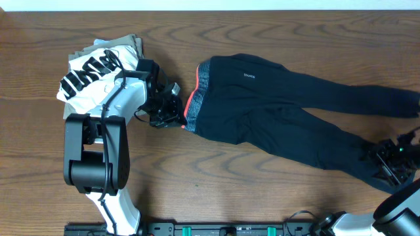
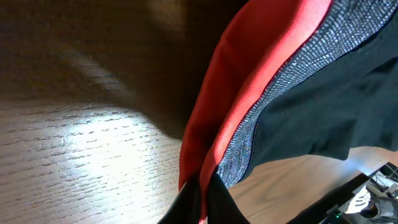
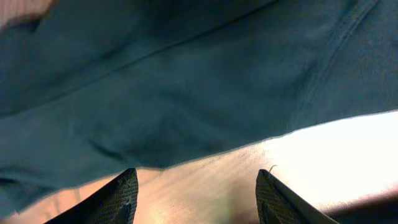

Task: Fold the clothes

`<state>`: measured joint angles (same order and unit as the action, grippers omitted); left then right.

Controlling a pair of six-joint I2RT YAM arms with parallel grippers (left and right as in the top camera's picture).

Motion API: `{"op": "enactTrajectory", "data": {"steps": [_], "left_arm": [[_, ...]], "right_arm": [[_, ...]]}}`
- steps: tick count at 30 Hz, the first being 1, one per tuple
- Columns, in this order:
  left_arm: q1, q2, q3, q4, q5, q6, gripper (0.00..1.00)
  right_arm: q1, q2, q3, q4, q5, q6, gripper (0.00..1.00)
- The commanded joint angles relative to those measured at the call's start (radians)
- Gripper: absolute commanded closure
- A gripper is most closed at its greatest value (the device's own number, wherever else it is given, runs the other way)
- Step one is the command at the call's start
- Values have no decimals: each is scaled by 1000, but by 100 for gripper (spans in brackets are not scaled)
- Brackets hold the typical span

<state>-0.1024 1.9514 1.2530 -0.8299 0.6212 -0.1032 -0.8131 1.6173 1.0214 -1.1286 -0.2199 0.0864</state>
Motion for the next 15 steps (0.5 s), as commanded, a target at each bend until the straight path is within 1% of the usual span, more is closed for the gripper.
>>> {"op": "enactTrajectory", "data": {"steps": [1,4,7,10,11,13,15], "left_arm": [[3,-11,-8,-8,-19,13,94],[3,-11,-8,-19,-19,13,94],[3,-11,-8,-34,-20,13,94],[3,-11,-8,-45,-20,13,94],[3,-11,-8,-48,-20,13,94],[3,-11,-8,-53,-23,13,94],[3,-11,-8,-60,-31,13,94]], "right_arm": [[-46,-8,-51,66,-104,-13,41],[-50,-7,-66,107,-96,-12,41],[-50,-7,-67,123,-32,39,42],[-50,-7,-69,144,64,101,46],[-50,-7,-71,151,79,113,50],[-50,-7,-72,163,85,123,63],[-50,-7,-76,175,85,124,79]]}}
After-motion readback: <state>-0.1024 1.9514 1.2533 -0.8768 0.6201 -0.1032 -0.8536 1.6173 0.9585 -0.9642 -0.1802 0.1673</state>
